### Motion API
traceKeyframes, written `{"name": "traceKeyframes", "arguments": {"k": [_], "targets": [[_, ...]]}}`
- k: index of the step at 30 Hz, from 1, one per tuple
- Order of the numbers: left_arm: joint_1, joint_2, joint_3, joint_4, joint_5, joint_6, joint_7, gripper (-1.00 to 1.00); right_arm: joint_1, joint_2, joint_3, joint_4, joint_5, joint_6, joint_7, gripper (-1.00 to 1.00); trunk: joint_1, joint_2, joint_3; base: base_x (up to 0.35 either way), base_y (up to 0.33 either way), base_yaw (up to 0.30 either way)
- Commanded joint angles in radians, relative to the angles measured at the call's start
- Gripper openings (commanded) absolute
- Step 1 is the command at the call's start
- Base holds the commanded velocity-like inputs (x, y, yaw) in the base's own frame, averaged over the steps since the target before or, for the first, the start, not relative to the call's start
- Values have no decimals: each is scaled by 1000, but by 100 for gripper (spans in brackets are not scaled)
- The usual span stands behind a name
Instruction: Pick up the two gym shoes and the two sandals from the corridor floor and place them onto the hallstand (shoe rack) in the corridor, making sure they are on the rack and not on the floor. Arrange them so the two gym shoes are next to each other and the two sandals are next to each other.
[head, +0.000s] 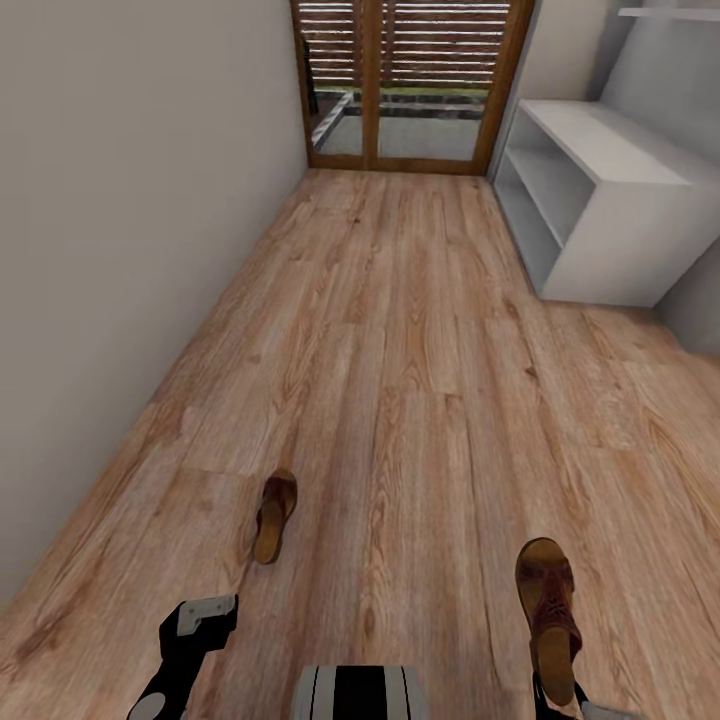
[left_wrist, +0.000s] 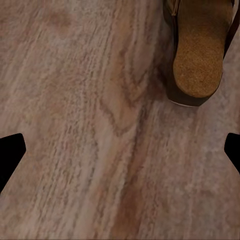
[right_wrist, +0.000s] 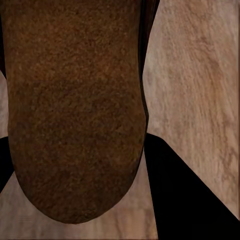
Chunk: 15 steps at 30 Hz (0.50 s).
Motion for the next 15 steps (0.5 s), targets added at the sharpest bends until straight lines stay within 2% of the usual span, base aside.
{"name": "traceKeyframes", "arguments": {"k": [1,3,5,7,8,13,15], "targets": [[0,0,-1,1,-2,-3,4,100,0,-2,-3,-16,3,-2,2,-100,0,0,-1,27,0,20],[0,0,-1,1,-2,-4,4,100,0,-3,-3,-50,3,-2,3,-100,0,0,-1,19,0,14],[-1,0,-1,1,-3,-4,4,100,0,-4,-2,-148,4,5,4,-100,0,0,-1,9,0,7],[-1,0,-1,1,-7,-4,4,100,0,-4,2,-291,4,46,5,-100,0,0,-1,3,0,2],[0,1,-2,1,-8,-4,4,100,0,-4,5,-312,4,61,5,-100,0,0,-1,1,0,1],[-1,0,-6,1,-13,-3,3,100,-3,-4,79,-471,2,249,6,-100,0,0,-1,0,0,0],[-1,-1,-7,1,-13,-3,3,100,-4,-4,97,-547,1,318,6,-100,0,0,-1,0,0,0]]}}
